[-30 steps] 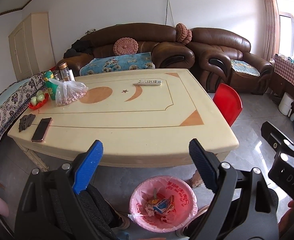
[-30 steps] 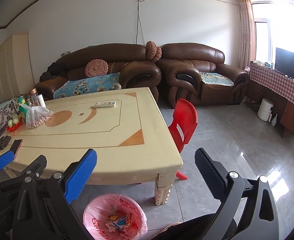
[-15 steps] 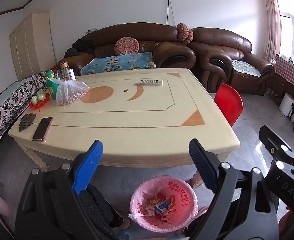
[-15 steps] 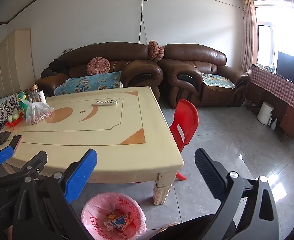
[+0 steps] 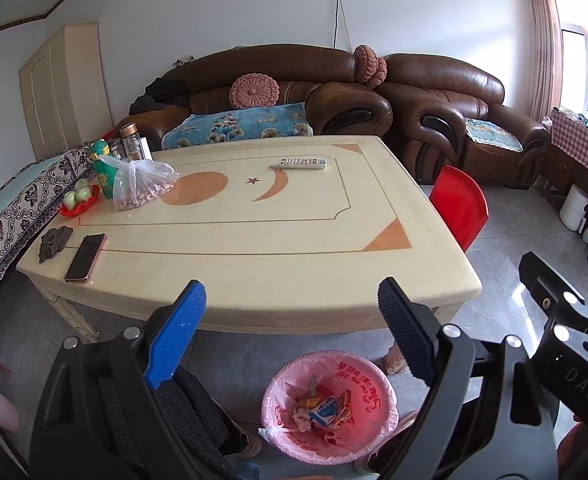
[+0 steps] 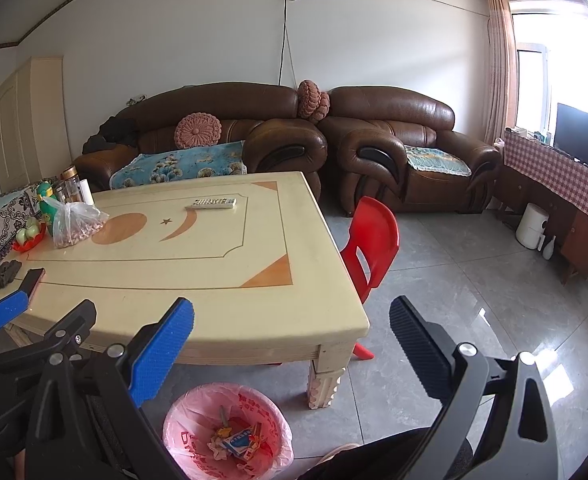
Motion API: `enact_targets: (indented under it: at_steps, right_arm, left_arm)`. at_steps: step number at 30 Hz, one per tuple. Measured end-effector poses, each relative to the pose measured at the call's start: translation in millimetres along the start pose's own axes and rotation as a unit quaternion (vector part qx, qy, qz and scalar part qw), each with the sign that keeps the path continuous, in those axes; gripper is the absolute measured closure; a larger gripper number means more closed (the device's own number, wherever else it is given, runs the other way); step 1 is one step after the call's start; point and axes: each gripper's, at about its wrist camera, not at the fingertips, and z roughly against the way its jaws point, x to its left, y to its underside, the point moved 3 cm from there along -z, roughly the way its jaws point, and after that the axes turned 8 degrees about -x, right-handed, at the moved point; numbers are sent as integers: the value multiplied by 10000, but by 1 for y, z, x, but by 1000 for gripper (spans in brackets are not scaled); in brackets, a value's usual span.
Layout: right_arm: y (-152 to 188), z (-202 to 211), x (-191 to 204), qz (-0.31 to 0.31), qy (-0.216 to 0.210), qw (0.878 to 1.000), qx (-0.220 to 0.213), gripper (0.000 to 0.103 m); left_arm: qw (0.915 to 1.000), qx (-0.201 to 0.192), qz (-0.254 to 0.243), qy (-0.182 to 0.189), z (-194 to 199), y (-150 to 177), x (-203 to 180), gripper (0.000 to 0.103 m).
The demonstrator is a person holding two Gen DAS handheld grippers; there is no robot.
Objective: Collect trash
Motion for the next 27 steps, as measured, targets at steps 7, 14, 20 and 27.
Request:
enact_targets:
  at_steps: [7, 14, 20, 27]
  right_arm:
    - [2, -1, 1, 28, -8, 10000, 18, 7]
    - [2, -3, 2, 44, -30, 10000, 31, 7]
    - [2, -5, 2, 51, -9, 10000, 31, 7]
    - [3, -6, 2, 61, -7, 10000, 52, 7]
  left_arm:
    - [10000, 21, 13, -11, -1, 2, 1, 17]
    - [10000, 49, 10, -25, -5, 6, 4, 17]
    - [9999, 113, 12, -36, -10, 6, 6, 17]
    - [9999, 97, 9, -57, -11, 6, 8, 17]
